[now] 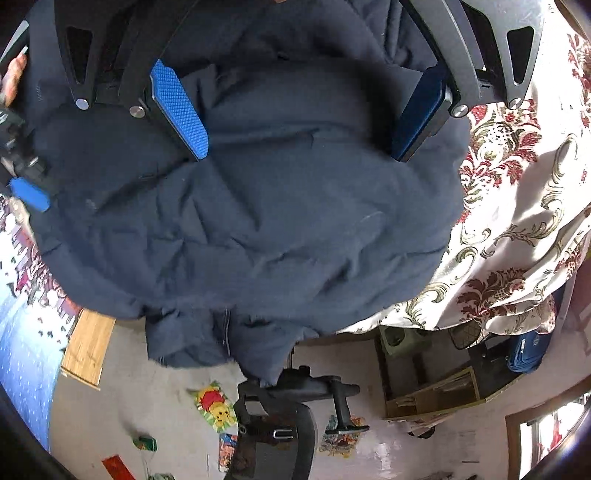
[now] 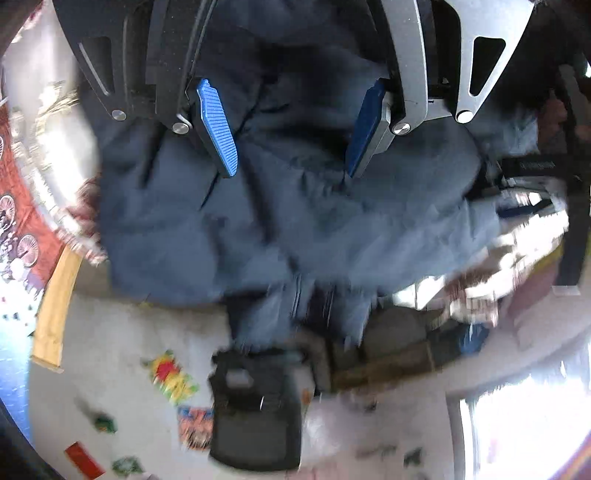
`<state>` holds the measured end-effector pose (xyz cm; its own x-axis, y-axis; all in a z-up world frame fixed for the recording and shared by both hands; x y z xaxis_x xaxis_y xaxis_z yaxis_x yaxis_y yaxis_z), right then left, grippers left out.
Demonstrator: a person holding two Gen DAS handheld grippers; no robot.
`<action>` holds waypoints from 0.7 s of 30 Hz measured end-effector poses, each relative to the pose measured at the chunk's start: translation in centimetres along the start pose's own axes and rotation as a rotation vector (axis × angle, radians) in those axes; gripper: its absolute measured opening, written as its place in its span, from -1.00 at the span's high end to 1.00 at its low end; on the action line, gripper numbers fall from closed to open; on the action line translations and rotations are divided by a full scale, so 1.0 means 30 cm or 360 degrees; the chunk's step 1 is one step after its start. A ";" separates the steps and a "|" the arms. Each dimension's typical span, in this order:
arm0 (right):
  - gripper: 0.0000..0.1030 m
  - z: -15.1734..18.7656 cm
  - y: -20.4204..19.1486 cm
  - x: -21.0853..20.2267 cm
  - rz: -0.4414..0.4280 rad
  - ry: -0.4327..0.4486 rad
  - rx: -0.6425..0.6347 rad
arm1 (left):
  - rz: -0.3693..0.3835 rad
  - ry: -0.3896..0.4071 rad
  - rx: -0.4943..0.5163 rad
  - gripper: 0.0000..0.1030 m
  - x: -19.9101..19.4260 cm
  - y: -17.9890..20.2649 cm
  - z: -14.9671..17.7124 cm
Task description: Fold large clothes
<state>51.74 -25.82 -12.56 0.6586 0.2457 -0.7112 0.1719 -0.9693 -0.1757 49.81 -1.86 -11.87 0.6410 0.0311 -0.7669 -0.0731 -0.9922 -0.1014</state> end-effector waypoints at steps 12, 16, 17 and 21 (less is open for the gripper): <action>-0.10 0.051 0.018 0.045 0.0012 0.0068 -0.0039 | -0.0087 0.0098 0.0077 -1.00 0.051 0.033 0.047; -0.10 0.041 -0.005 0.056 0.0045 0.0088 -0.0057 | -0.0125 0.0101 0.0094 -1.00 0.056 0.035 0.051; -0.10 0.041 -0.007 0.051 0.0057 0.0084 -0.0062 | -0.0130 0.0105 0.0093 -1.00 0.053 0.033 0.051; -0.19 0.028 -0.015 0.025 0.0109 0.0037 -0.0043 | -0.0209 0.0138 0.0102 -1.00 0.004 0.047 0.044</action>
<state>51.54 -25.20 -13.60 0.6864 0.1794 -0.7047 0.1454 -0.9834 -0.1087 48.79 -3.09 -12.94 0.7115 0.1466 -0.6873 -0.0315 -0.9704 -0.2395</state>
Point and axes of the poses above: each gripper's, at about its wrist camera, not at the fingertips, and x roughly the way its jaws point, y to its right, z to its underside, the point moved 6 cm from there along x, roughly the way its jaws point, and after that the axes turned 6 degrees about x, right-handed, at the moved point
